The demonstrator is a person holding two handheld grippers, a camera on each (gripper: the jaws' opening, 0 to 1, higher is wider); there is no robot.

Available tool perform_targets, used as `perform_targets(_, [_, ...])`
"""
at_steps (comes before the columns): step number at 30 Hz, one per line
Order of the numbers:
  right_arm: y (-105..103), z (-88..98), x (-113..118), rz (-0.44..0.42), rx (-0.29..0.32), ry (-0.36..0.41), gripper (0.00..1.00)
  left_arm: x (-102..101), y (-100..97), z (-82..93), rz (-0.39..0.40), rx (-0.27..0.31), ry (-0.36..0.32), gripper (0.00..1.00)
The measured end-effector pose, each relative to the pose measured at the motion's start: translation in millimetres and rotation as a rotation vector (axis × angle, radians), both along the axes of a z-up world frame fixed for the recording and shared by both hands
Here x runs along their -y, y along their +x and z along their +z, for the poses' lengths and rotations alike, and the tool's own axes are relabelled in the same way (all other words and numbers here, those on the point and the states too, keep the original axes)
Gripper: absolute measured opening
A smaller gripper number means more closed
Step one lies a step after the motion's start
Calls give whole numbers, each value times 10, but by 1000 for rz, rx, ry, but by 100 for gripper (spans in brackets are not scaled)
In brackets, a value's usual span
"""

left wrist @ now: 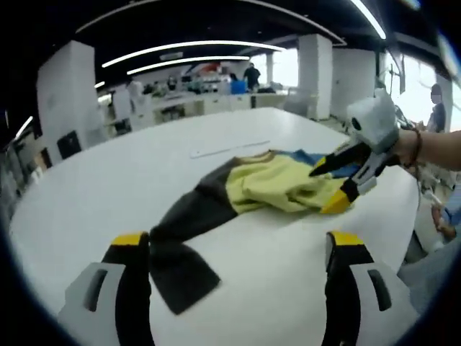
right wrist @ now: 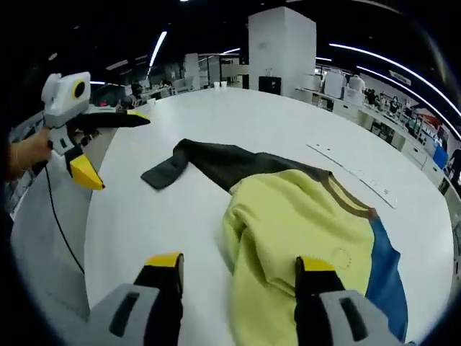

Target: Fold the garment on the visible template until the final outline fits inside the template.

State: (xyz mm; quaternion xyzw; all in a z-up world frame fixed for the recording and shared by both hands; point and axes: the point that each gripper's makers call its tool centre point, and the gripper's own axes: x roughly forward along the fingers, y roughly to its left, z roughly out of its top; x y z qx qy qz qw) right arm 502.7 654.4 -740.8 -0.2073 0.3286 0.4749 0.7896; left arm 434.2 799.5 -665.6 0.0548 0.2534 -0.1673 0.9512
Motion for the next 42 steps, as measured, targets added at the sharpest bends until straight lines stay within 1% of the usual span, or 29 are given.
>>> perform_targets(3, [33, -113, -46, 6, 18, -45, 53, 48, -33, 7, 0, -11, -15, 97])
perform_targets(5, [83, -201, -66, 1, 47, -79, 50, 99, -55, 18, -1, -15, -15, 97])
perform_targets(7, [118, -234, -91, 7, 77, -101, 46, 90, -73, -28, -6, -23, -14, 97])
perform_targets(8, [158, -249, -68, -6, 101, -131, 42, 95, -82, -38, -4, -26, -15, 97])
perform_targets(9, [182, -259, -61, 1, 124, -152, 39, 107, -93, -54, -8, -28, -14, 95])
perform_targets(10, [189, -266, -69, 13, 137, -160, 37, 123, -101, -67, -12, -27, -11, 93])
perform_targets(12, [219, -302, -63, 11, 148, -181, 30, 90, -118, -148, -7, -47, 11, 90])
perform_targets(15, [251, -336, -57, 14, 149, -187, 25, 85, -133, -227, 2, -60, 3, 90])
perform_targets(16, [274, -322, -72, 15, 160, -179, 23, 92, -138, -245, 1, -65, -1, 90])
perform_targets(17, [273, -320, -39, 11, 151, -196, 19, 94, -140, -272, 3, -71, -4, 89])
perform_targets(19, [291, -270, -42, 10, 139, -179, 14, 108, -140, -301, -3, -78, -2, 89])
perform_targets(21, [320, -218, -56, -24, 88, -122, 6, 132, -132, -313, -10, -83, 1, 87])
perform_targets(22, [337, -166, -66, -52, 44, -80, 5, 138, -126, -317, -14, -83, -2, 87])
perform_targets(23, [348, -143, -60, -61, 22, -64, 4, 146, -115, -327, -15, -86, -7, 86])
perform_targets(26, [415, -87, -30, -92, -34, -11, 2, 165, -86, -346, -17, -90, -11, 84])
perform_targets(29, [501, -18, 10, -126, -61, 22, 2, 173, -62, -368, -23, -86, -21, 82])
perform_targets(30, [539, 9, 21, -146, -81, 40, 2, 170, -54, -385, -26, -91, -26, 80])
perform_targets(31, [565, 27, 28, -152, -89, 48, 2, 178, -51, -390, -31, -92, -28, 78])
perform_targets(32, [588, 76, 39, -175, -97, 69, 2, 185, -47, -396, -35, -93, -30, 77])
perform_targets(33, [605, 106, 50, -185, -96, 78, 2, 194, -39, -401, -36, -95, -31, 74])
perform_targets(35, [677, 141, 82, -188, -94, 81, 2, 215, -21, -409, -38, -96, -33, 73])
perform_targets(36, [705, 147, 91, -198, -103, 87, 2, 226, -10, -415, -39, -94, -36, 71])
perform_targets(39, [763, 201, 114, -257, -168, 145, 2, 268, 24, -433, -42, -95, -47, 68])
perform_targets(42, [837, 228, 138, -282, -201, 185, 2, 332, 45, -459, -55, -102, -57, 64])
